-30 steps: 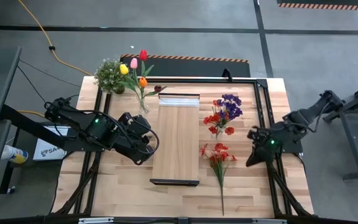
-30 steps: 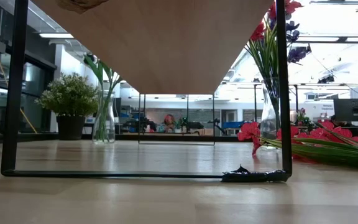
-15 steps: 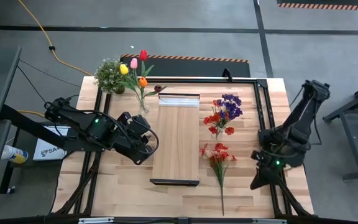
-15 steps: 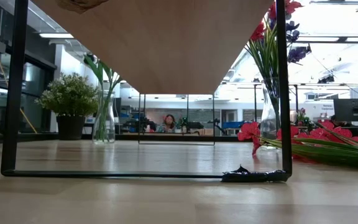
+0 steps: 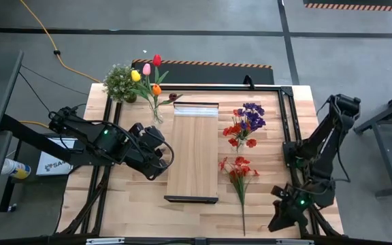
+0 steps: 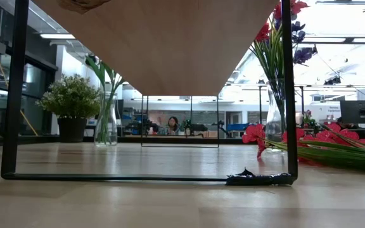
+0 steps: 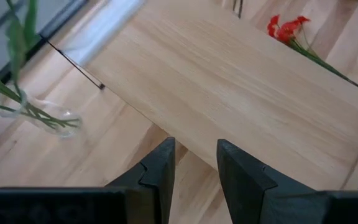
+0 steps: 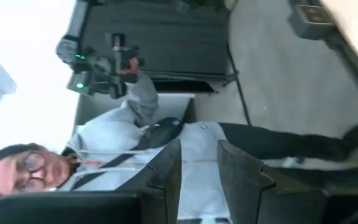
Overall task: Pick and place flowers into a vace then onto a shelf
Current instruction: Put the red flowers into the right vase
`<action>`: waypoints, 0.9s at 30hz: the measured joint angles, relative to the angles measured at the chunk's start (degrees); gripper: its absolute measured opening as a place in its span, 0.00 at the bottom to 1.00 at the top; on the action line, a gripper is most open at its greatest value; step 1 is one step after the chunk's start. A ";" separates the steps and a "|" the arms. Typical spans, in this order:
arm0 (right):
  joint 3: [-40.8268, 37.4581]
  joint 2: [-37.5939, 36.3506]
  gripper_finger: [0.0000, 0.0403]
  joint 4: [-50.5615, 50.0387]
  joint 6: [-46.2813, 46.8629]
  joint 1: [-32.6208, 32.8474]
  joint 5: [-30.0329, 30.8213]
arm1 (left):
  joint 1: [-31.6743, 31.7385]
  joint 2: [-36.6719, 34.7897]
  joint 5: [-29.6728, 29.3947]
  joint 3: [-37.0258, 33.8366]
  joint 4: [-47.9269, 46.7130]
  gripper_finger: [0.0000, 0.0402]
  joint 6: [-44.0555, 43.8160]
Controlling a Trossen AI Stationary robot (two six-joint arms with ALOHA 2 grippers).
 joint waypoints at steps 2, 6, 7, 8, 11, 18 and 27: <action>0.00 2.06 0.23 4.05 -1.13 0.31 1.39 | -0.01 0.01 1.05 -0.01 0.01 0.38 0.00; 0.00 4.65 0.23 8.90 -2.28 0.64 3.11 | -0.01 0.01 2.82 0.00 0.04 0.38 -0.01; 0.00 5.02 0.23 9.36 -2.30 0.64 3.31 | 0.00 0.01 3.48 0.01 0.04 0.38 -0.02; 0.02 5.31 0.23 9.63 -2.32 0.64 3.53 | 0.00 0.00 3.84 0.00 0.04 0.38 -0.02; 0.45 5.69 0.23 9.36 -2.73 0.48 3.96 | 0.00 0.01 4.41 0.00 0.04 0.38 0.00; 2.76 5.68 0.23 8.74 -12.47 -0.05 11.52 | -0.02 0.00 4.56 0.00 0.03 0.38 0.00; 3.02 5.68 0.23 14.02 -19.15 -0.05 17.44 | -0.02 -0.01 4.52 0.00 0.03 0.38 0.00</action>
